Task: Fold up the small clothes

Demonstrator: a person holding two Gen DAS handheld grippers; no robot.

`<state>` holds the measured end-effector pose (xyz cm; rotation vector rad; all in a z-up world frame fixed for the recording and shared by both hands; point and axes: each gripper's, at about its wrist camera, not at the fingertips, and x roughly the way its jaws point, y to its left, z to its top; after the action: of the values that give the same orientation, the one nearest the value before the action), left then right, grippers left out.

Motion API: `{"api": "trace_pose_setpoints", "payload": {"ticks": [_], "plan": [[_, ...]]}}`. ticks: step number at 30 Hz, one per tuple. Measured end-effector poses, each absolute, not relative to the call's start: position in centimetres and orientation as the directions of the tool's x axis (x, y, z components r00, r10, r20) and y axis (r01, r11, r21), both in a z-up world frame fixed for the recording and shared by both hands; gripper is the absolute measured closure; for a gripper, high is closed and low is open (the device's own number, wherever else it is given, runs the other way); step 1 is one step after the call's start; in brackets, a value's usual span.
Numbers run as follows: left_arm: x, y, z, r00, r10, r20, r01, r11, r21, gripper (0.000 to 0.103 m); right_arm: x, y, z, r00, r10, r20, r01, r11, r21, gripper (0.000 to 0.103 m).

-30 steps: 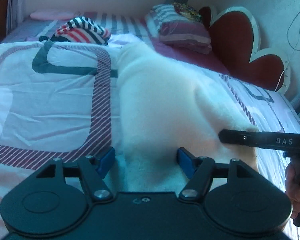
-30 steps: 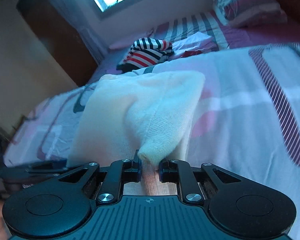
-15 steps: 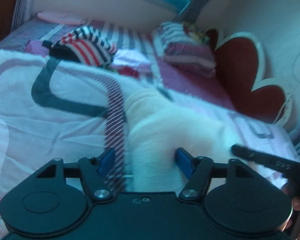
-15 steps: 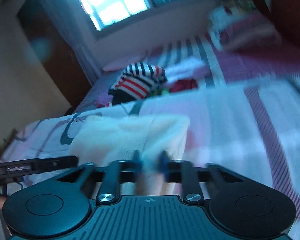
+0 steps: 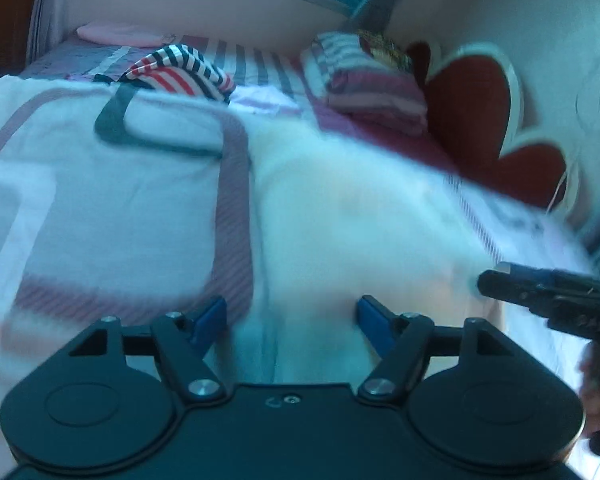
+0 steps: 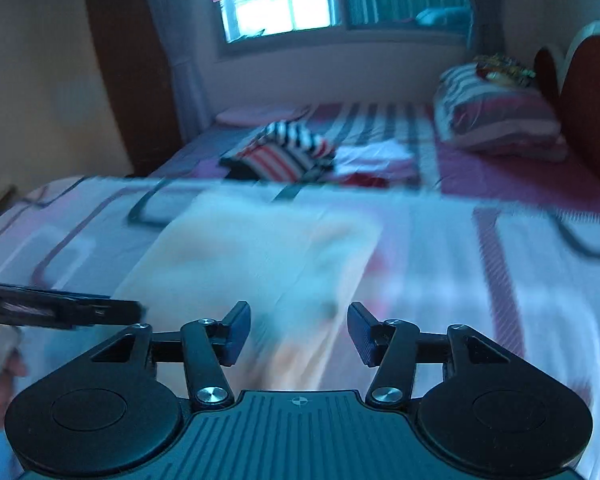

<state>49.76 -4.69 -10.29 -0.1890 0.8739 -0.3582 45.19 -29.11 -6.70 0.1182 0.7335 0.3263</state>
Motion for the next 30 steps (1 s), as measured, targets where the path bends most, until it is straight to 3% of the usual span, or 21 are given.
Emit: {"api": "trace_pose_setpoints", "payload": {"ticks": [2, 8, 10, 11, 12, 14, 20, 24, 27, 29, 30], "plan": [[47.8, -5.1, -10.4, 0.611, -0.350, -0.710, 0.247, 0.937, -0.248, 0.029, 43.0, -28.6, -7.6, 0.665, 0.348, -0.661, -0.246, 0.937, 0.246, 0.050], [44.7, -4.4, -9.8, 0.599, -0.335, -0.728, 0.248, 0.941, -0.228, 0.029, 37.0, -29.2, -9.4, 0.644, 0.373, -0.668, -0.139, 0.916, 0.378, 0.073], [44.5, -4.3, -9.8, 0.595, -0.335, -0.731, 0.259, 0.940, -0.220, 0.029, 36.6, -29.5, -9.9, 0.643, 0.376, -0.667, -0.108, 0.907, 0.407, 0.074], [44.5, -4.3, -9.8, 0.591, -0.336, -0.733, 0.261, 0.940, -0.220, 0.029, 36.7, -29.5, -9.8, 0.646, 0.379, -0.663, -0.102, 0.903, 0.417, 0.079], [44.5, -4.3, -9.8, 0.586, -0.334, -0.738, 0.262, 0.940, -0.217, 0.029, 36.8, -29.6, -9.7, 0.646, 0.394, -0.654, -0.107, 0.895, 0.434, 0.093], [44.6, -4.2, -9.5, 0.578, -0.324, -0.749, 0.263, 0.943, -0.206, 0.029, 37.0, -29.9, -9.3, 0.632, 0.439, -0.639, -0.129, 0.872, 0.471, 0.094], [44.2, -4.0, -9.4, 0.566, -0.319, -0.760, 0.304, 0.938, -0.168, 0.029, 35.9, -29.8, -9.1, 0.620, 0.374, -0.690, -0.102, 0.910, 0.402, 0.094], [44.6, -3.5, -6.8, 0.671, -0.309, -0.674, 0.295, 0.945, -0.140, 0.034, 35.7, -30.7, -6.5, 0.725, 0.326, -0.607, -0.083, 0.916, 0.393, 0.094], [46.8, -4.1, -5.6, 0.710, -0.296, -0.639, 0.261, 0.953, -0.152, 0.035, 38.1, -29.7, -4.9, 0.766, 0.271, -0.583, -0.111, 0.949, 0.295, 0.094], [48.8, -5.0, -6.0, 0.706, -0.286, -0.648, 0.243, 0.957, -0.158, 0.033, 40.4, -28.5, -4.4, 0.784, 0.260, -0.563, -0.139, 0.959, 0.249, 0.094], [49.7, -5.6, -6.6, 0.691, -0.280, -0.666, 0.237, 0.959, -0.158, 0.025, 41.5, -27.9, -4.4, 0.786, 0.249, -0.566, -0.146, 0.964, 0.220, 0.094]]}}
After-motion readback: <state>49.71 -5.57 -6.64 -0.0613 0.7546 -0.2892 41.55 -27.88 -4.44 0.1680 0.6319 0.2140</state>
